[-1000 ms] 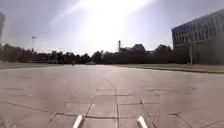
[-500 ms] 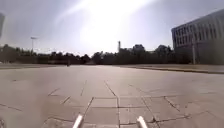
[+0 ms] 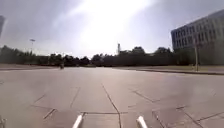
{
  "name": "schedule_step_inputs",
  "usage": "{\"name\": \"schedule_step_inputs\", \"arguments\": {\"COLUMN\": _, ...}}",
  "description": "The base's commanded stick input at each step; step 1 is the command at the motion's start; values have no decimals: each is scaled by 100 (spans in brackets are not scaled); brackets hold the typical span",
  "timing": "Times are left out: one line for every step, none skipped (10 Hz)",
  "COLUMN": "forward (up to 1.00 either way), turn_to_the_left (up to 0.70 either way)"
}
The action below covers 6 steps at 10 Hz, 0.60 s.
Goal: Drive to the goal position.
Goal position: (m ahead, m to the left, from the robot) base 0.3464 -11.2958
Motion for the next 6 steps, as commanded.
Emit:
{"name": "schedule_step_inputs", "arguments": {"forward": 100, "turn_to_the_left": 0}}
{"name": "schedule_step_inputs", "arguments": {"forward": 100, "turn_to_the_left": 0}}
{"name": "schedule_step_inputs", "arguments": {"forward": 100, "turn_to_the_left": 0}}
{"name": "schedule_step_inputs", "arguments": {"forward": 100, "turn_to_the_left": 0}}
{"name": "schedule_step_inputs", "arguments": {"forward": 99, "turn_to_the_left": 0}}
{"name": "schedule_step_inputs", "arguments": {"forward": 99, "turn_to_the_left": 0}}
